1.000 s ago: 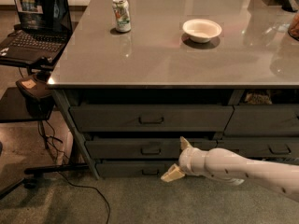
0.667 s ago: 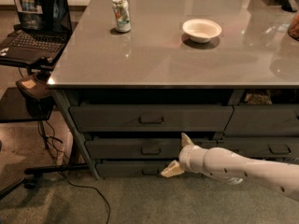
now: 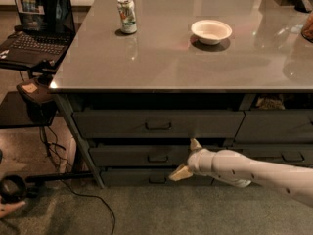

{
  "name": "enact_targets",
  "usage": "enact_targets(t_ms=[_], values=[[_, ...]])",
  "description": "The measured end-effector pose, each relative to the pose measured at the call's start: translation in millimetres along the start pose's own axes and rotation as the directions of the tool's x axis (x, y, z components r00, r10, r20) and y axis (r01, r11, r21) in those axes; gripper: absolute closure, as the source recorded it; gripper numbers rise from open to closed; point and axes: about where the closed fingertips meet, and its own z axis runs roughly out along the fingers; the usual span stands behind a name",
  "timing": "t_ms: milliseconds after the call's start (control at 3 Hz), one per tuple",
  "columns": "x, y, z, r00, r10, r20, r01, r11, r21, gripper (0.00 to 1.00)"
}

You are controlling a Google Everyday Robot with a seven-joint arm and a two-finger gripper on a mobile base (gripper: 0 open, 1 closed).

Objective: Open middle drawer

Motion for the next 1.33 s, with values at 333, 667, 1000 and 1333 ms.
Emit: enact_targets(t_ms=[333, 667, 1000, 1333], values=[[9, -41, 22, 0.998, 0.058, -0.017, -0.057, 0.9967, 0.058, 0.0], [11, -38, 23, 0.998, 0.058, -0.017, -0.057, 0.9967, 0.058, 0.0], [18, -31, 37, 0.999, 0.034, -0.024, -0.033, 0.9977, 0.059, 0.0], [23, -36, 87, 0.998, -0.033, -0.053, 0.037, 0.9962, 0.079, 0.0]])
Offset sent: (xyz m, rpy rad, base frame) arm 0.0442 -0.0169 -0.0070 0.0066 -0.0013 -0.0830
